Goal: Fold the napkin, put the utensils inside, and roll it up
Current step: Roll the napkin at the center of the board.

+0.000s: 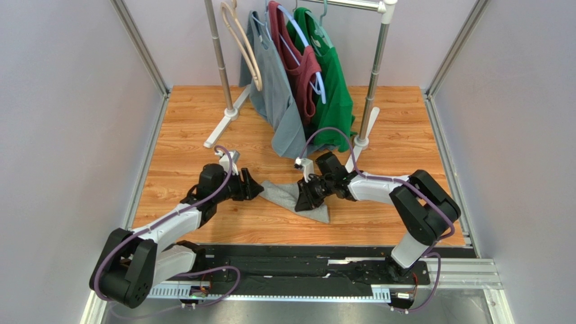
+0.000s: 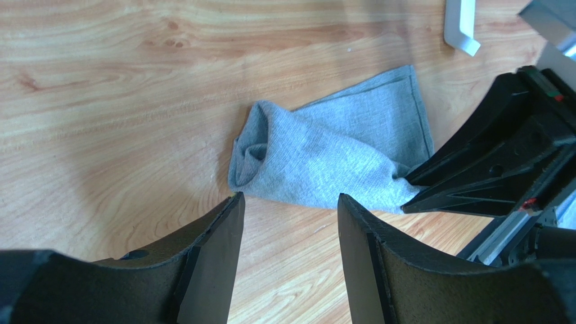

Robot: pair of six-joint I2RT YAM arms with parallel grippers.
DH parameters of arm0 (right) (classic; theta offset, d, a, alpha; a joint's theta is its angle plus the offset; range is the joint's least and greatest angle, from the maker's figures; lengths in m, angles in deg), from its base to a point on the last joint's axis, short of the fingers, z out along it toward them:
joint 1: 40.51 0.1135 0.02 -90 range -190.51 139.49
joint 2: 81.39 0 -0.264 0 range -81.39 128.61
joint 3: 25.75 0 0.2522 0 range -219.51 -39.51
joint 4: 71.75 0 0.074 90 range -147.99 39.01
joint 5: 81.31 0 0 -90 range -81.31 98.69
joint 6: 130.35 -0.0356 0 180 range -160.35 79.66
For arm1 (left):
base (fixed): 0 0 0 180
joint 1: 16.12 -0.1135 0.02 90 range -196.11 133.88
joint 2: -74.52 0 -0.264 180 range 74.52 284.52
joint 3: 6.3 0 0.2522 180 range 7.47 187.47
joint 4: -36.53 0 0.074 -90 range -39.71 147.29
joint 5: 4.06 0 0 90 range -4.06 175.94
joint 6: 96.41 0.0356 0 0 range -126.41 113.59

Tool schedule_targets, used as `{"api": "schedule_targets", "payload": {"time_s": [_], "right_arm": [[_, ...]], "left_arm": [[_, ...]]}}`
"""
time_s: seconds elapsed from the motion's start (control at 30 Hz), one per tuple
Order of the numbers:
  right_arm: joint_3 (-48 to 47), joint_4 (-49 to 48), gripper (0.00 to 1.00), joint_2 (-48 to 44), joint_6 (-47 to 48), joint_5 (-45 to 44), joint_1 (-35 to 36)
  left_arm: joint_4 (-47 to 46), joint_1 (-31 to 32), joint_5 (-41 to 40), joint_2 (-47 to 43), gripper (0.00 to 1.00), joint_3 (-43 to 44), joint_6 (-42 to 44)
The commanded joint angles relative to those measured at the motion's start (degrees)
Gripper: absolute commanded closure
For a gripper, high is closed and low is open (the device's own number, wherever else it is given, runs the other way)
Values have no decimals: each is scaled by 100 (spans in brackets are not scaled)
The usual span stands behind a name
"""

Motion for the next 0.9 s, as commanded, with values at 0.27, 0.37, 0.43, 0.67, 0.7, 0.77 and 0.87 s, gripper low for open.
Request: {"api": "schedule_targets", "payload": {"time_s": [0.27, 0.37, 0.43, 0.67, 0.7, 0.77, 0.87], "right_arm": [[37, 661, 93, 827, 2, 959, -419], [-59, 749, 94, 923, 46, 977, -455], [-95, 767, 95, 959, 64, 986, -446], [-130, 785, 95, 985, 55, 960, -464], [-139, 794, 94, 985, 46, 942, -464], [-165, 802, 90, 976, 29, 933, -464], [-191, 855, 79, 871, 28, 855, -464]], "left_arm": [[-1096, -56, 158, 675, 41, 90, 37], [-1307, -56, 272, 913, 43, 126, 11], [-1422, -56, 395, 1088, 45, 143, -24], [-1730, -56, 729, 1546, 56, 231, -24], [-1748, -56, 764, 1572, 61, 222, -24], [-1809, -56, 844, 1669, 72, 214, -24], [-1705, -56, 879, 1731, 93, 283, -33]]}}
